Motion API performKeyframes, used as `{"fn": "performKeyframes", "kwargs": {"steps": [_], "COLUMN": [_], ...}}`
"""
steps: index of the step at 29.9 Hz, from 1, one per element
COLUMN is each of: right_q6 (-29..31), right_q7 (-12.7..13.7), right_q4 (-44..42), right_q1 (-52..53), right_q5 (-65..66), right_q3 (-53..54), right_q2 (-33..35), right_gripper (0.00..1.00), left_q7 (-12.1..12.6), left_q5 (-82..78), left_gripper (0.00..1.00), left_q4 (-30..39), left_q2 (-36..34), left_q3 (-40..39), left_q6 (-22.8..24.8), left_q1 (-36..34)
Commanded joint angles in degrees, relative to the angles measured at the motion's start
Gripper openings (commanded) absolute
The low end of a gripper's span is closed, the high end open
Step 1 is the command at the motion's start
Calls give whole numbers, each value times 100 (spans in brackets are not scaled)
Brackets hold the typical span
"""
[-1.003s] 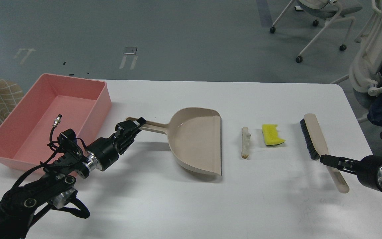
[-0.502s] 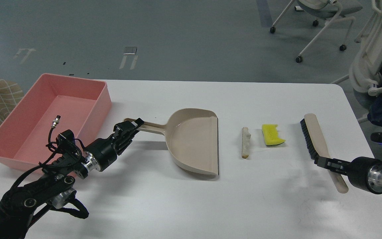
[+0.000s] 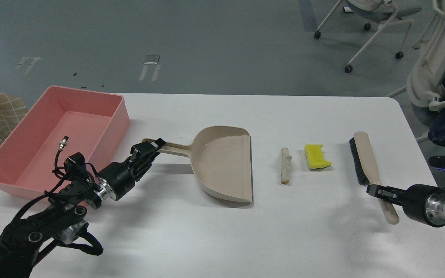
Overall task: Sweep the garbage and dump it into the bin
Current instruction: 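Sweep the stick and sponge into the dustpan with the right-held brush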
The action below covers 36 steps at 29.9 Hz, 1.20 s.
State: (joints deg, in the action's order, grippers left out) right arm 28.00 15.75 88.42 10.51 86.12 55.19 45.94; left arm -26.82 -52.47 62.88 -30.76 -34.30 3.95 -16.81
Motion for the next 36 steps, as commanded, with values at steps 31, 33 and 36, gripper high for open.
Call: {"fn": "performKeyframes", "kwargs": {"steps": [31,33,36], "right_q6": [0,0,0], "right_q7": [200,200,200], "right_q4": [-308,-377,-492], "right_q1": [1471,1611,1743], "right_q5": [-25,-43,-43], "right_q3": [-1634,-1739,-1802], "right_q2": [-2317,-2422,-2721], "right_gripper": [0,0,0], "left_q7": [28,28,28], "left_q5": [9,9,9], "left_gripper": [7,7,7], "left_q4": [5,5,22], "left_q2": [246,246,255], "left_q3": [-15,-24,-24], "left_q6": [-193,-193,-193], "left_q1": [-77,-77,-77]}}
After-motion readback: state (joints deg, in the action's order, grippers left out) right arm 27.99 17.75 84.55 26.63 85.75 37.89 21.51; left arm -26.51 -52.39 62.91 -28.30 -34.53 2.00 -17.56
